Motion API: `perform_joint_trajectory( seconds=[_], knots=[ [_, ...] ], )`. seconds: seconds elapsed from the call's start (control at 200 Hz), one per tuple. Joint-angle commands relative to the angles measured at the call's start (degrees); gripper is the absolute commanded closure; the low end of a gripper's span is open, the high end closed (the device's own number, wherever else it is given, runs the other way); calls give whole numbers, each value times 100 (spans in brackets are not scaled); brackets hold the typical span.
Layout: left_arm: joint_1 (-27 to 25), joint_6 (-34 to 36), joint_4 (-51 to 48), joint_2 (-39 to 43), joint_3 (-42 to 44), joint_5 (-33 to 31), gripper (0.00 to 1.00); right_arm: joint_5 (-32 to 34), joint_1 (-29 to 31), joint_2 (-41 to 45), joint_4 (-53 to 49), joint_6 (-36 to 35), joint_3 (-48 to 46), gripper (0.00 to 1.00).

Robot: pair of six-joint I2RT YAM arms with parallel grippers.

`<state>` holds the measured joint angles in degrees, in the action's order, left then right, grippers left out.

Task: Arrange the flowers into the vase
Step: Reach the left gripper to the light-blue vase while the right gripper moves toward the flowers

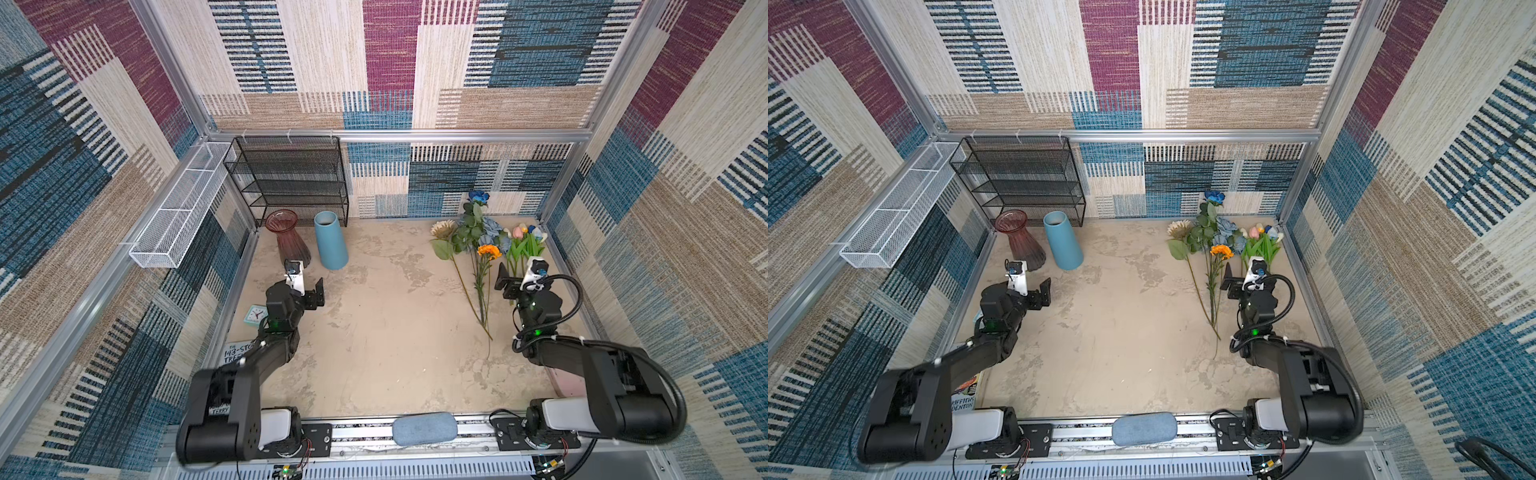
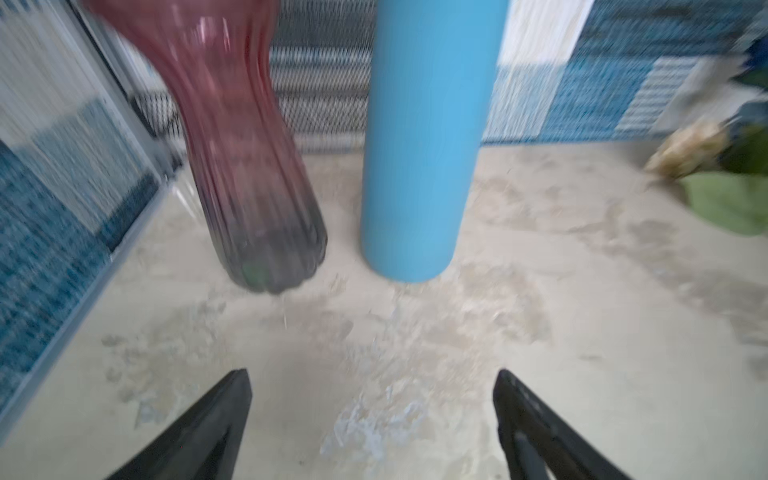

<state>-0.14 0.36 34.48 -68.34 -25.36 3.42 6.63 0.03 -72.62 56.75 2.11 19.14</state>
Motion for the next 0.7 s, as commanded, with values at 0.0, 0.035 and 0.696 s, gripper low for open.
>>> perform_joint_trajectory(
  seconds=[0.0, 0.035, 0.696],
  knots=[
    [-93, -793, -758, 1152, -71, -193, 5, -143, 4, 946, -905, 538, 73, 0],
    [-144, -827, -758, 1368, -118, -44, 4, -469, 6, 1196, -887, 614, 93, 0],
    [-452, -244, 1524, -2020, -1898, 985, 1, -2806, 479, 1004, -985, 765, 411, 0]
  ],
)
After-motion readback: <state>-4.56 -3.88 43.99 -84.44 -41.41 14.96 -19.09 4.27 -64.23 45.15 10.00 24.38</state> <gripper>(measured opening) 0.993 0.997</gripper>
